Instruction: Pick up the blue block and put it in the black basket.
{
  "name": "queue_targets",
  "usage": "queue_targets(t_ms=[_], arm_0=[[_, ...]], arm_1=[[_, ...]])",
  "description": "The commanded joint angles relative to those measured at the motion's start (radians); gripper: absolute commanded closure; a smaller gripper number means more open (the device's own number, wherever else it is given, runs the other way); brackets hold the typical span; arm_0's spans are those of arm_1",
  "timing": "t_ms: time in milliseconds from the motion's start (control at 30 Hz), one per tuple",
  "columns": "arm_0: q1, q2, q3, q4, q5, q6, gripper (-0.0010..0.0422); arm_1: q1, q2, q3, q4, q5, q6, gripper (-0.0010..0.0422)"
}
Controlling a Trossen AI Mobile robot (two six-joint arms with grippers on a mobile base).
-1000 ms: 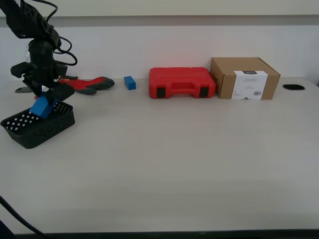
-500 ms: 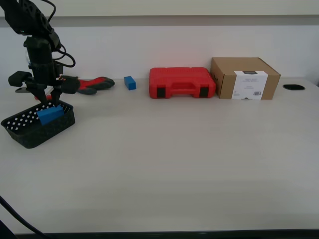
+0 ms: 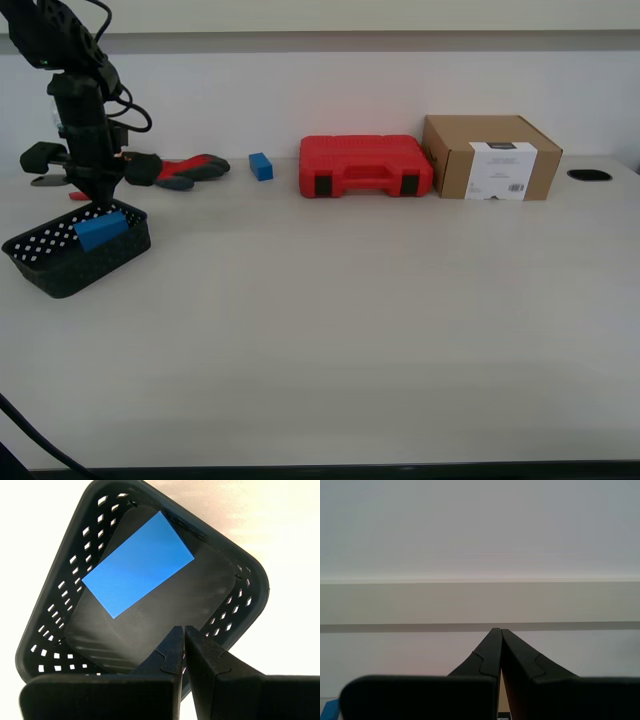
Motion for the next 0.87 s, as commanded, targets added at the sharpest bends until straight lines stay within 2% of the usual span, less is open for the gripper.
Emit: queue_targets(t_ms=[33,867], arm_0=[[0.000,0.000,0.001,0.003,-0.001,0.000,0.0413],[0.000,0.000,0.001,0.003,-0.001,0.000,0.0413]], arm_1=[[-0.001,0.000,0.000,0.002,0.002,-0.001,0.0412],[-0.001,0.000,0.000,0.035,0.002,-0.001,0.0413]])
